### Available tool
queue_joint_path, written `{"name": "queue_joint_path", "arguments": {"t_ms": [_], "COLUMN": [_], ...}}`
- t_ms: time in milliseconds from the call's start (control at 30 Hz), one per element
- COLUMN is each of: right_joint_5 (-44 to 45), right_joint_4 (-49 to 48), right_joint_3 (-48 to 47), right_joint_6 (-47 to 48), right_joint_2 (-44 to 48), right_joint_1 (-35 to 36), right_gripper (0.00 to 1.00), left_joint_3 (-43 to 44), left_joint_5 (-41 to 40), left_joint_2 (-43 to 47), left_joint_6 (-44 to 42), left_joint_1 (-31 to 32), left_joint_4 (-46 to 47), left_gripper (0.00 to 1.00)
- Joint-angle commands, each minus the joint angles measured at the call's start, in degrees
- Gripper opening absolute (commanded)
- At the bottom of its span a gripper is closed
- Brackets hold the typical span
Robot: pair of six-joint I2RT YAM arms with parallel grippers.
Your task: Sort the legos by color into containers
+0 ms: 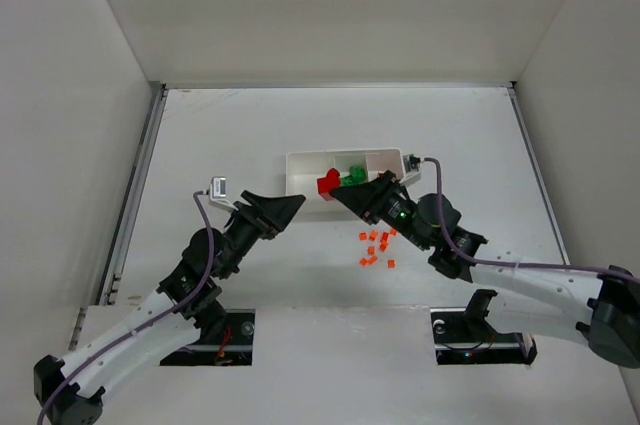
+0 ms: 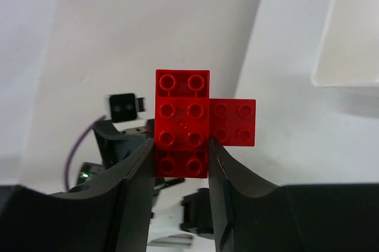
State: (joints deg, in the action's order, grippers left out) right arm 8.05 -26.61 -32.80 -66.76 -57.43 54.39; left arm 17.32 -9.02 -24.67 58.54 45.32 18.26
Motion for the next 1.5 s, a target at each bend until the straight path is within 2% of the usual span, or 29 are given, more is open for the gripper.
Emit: {"name": "queue_joint_path", "arguments": {"t_ms": [0,200,600,867,1233,1467], "right_joint_5": [-2.60,-1.47,-3.83,-4.71,-5.59,-5.59], "right_joint_4": [-13.72,-19.44,-27.96,-30.25,-32.27,-33.59], "right_joint_3": [-0.16,0.71,2.82,3.35,3.79,4.14], "right_joint_6": [-9.69,-14.44,-17.88,-17.97,-17.87,-18.32], "right_joint_2": [-3.73,-7.43,-10.51,-12.27,-14.46,-15.87], "right_joint_1": [-0.12,0.85,1.64,1.81,2.25,2.25], "right_gripper": [0.16,0.16,0.17,0.17,0.17,0.17], "left_joint_3": [-1.32,-3.17,-1.94,-1.33,-1.41,-1.76], "left_joint_5": [1.37,1.46,1.98,2.69,2.69,2.86], "left_joint_2": [-1.43,-1.79,-6.27,-8.64,-9.43,-10.23], "left_joint_6": [6.05,9.13,10.10,11.85,13.35,13.61], "left_joint_1": [1.48,2.80,1.22,0.95,-0.37,-0.54], "left_joint_4": [10.81,17.50,20.85,23.14,23.40,24.37], "left_gripper": [0.81,0.84,0.86,0.87,0.81,0.66]}}
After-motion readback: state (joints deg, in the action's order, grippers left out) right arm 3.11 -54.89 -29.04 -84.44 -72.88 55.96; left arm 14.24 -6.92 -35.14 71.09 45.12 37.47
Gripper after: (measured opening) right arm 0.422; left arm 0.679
